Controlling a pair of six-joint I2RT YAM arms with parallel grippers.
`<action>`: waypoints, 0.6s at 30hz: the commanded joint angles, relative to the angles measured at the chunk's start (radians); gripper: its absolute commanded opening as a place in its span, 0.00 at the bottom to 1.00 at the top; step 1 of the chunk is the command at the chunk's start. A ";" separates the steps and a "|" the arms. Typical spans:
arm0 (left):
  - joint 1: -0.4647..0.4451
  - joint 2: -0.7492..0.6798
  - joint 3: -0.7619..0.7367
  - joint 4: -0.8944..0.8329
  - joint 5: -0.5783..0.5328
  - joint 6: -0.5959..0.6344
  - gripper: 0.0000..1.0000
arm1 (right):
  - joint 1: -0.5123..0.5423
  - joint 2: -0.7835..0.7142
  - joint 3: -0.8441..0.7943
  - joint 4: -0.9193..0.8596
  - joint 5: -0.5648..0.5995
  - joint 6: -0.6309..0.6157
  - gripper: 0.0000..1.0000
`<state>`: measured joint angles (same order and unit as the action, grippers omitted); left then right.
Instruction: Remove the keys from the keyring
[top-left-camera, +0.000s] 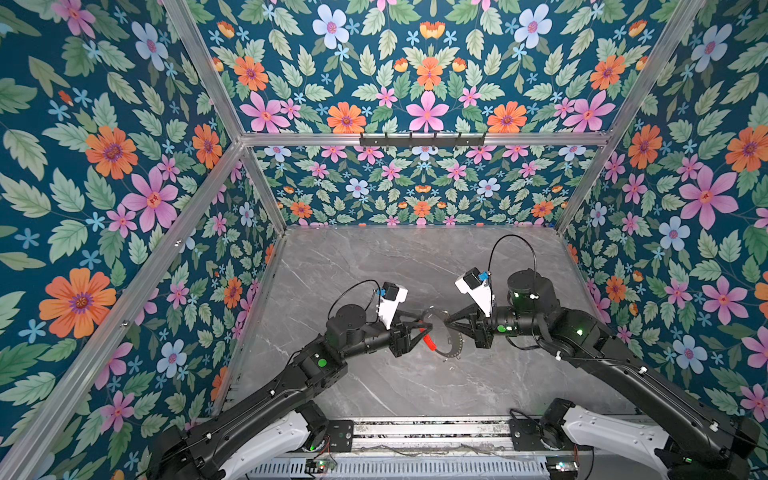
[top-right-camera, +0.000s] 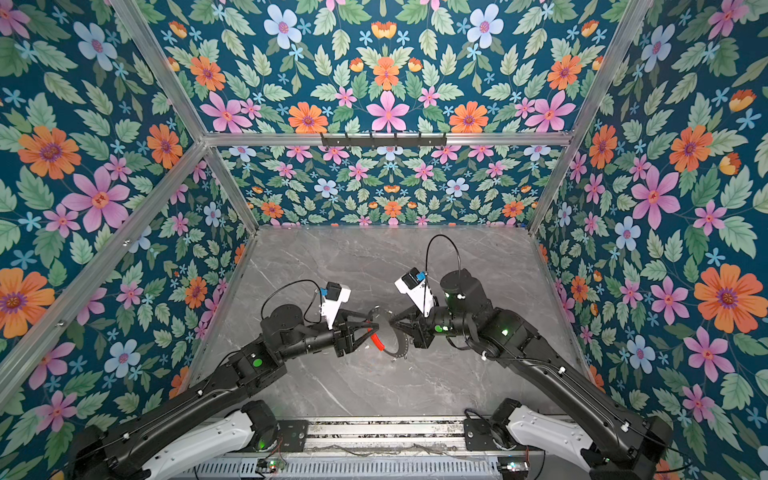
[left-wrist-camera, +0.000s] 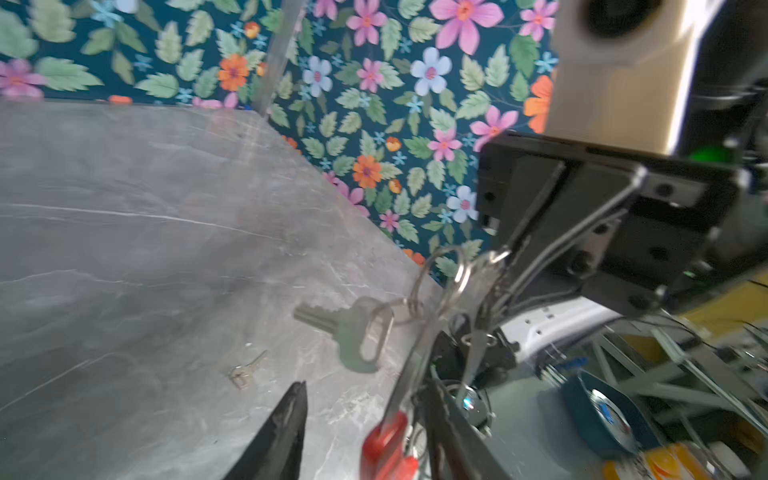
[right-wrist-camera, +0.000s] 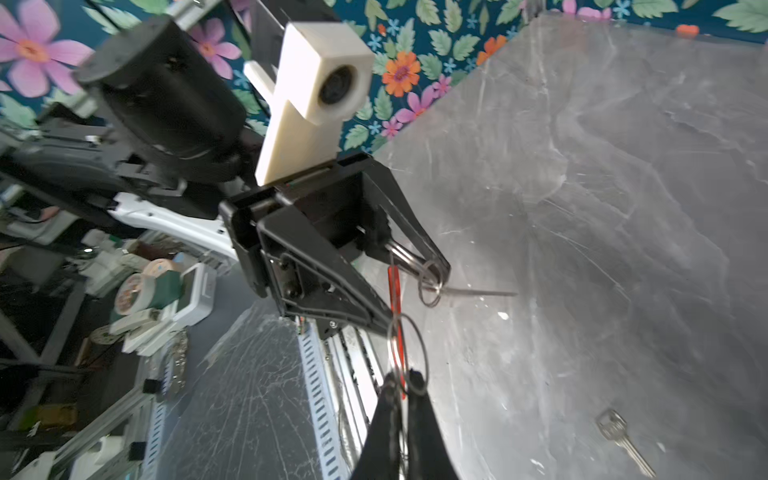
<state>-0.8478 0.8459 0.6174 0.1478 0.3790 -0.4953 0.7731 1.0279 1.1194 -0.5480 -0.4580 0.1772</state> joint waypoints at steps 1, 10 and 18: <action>0.001 -0.038 -0.004 -0.066 -0.224 -0.022 0.52 | 0.064 0.050 0.064 -0.216 0.269 -0.053 0.00; 0.001 -0.068 0.042 -0.158 -0.335 -0.063 0.59 | 0.129 0.197 0.180 -0.354 0.321 -0.063 0.00; 0.002 -0.019 0.087 -0.289 -0.452 -0.097 0.58 | 0.152 0.306 0.219 -0.498 0.275 -0.049 0.00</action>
<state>-0.8459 0.8230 0.7025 -0.0933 -0.0132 -0.5735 0.9203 1.2995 1.3258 -0.9573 -0.2321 0.1287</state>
